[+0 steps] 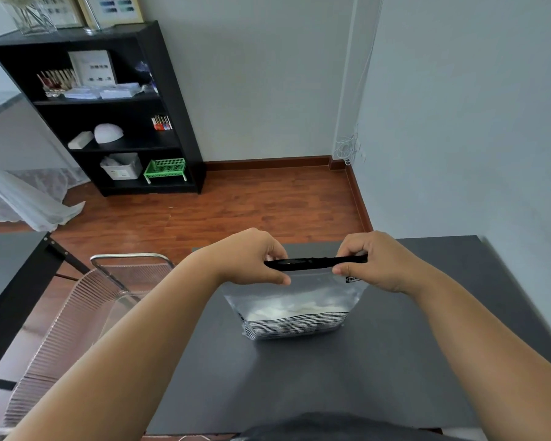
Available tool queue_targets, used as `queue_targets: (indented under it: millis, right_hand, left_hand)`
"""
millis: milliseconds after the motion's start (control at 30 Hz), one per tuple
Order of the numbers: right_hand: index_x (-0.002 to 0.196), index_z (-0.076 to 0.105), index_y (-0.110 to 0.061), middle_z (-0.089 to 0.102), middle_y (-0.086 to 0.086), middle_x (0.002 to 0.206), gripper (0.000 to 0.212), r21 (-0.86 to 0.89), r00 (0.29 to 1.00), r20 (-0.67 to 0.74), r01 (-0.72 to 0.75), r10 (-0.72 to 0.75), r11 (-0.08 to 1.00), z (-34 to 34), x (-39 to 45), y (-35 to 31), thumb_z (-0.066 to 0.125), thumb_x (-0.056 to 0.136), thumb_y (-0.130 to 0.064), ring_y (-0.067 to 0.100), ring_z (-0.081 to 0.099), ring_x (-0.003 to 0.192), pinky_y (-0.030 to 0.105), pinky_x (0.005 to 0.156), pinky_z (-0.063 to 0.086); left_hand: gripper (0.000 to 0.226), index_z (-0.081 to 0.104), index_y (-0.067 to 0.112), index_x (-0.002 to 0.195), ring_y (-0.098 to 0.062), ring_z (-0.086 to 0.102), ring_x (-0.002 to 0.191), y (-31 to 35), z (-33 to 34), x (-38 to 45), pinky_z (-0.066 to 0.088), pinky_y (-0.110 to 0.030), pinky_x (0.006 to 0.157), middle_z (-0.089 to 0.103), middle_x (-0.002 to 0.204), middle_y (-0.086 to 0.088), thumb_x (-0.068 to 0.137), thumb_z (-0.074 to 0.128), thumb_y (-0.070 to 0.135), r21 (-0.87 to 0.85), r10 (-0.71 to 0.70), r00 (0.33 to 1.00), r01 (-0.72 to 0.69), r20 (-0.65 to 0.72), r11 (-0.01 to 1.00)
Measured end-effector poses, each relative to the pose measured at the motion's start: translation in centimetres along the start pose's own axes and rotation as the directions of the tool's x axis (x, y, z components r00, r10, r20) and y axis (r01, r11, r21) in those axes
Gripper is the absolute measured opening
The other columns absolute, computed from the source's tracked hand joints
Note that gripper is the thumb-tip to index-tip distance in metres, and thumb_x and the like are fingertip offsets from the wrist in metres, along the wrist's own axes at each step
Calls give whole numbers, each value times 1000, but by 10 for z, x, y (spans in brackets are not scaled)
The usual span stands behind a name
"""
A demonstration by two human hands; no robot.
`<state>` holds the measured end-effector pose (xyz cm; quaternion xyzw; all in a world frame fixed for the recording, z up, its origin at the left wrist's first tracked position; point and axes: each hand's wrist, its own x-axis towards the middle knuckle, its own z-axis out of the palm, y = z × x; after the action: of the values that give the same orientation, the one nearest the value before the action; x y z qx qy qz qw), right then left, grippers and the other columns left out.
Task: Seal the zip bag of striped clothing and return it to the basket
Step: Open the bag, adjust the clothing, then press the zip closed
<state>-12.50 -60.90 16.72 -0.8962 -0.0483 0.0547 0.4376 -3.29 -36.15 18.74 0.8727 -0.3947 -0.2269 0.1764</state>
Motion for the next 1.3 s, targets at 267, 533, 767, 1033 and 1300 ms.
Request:
queue_targets:
  millis: [267,533,767,1033,1300]
  right_hand:
    - [84,74,-44,71,-18,81,17,-268,996,64,-45,65,962,2,12,-11,74,72,-57,1,60,80,28,79,42]
    - [73,67,-35,67,-11,75,15,-459,997,33,83,-76,885,9,25,-17,67,84,-46,1,42,86,37,91,28]
    - [75,74,-32,71,-5,71,27,-389,1000,24,14,-5,921,2,18,-13,68,77,-58,-3,58,71,30,78,36]
    - [65,69,-15,46,-9,46,49,-48,985,-123,-131,124,990,-33,-3,32,78,58,-63,4,36,44,14,46,30]
    - [69,49,15,47,14,76,74,498,967,-183,-63,177,865,-17,-17,59,84,60,-50,25,39,77,37,79,28]
  left_hand:
    - [32,54,34,58,-17,53,63,10,6,9,42,-33,56,53,58,6,85,71,38,56,64,992,-58,-107,997]
    - [13,66,36,73,-15,59,68,20,7,14,49,-33,58,65,70,9,85,70,39,16,70,990,-68,-119,998]
    - [20,60,27,73,-22,60,68,16,10,9,53,-42,63,64,69,2,89,65,36,46,72,985,-66,-156,997]
    - [25,70,31,73,-9,63,64,-46,6,-27,52,-34,61,69,67,9,89,64,50,-73,-93,963,76,-253,994]
    - [30,78,21,79,-14,63,74,-56,47,-39,46,-33,72,74,75,-8,78,71,50,-633,-297,801,-128,-519,763]
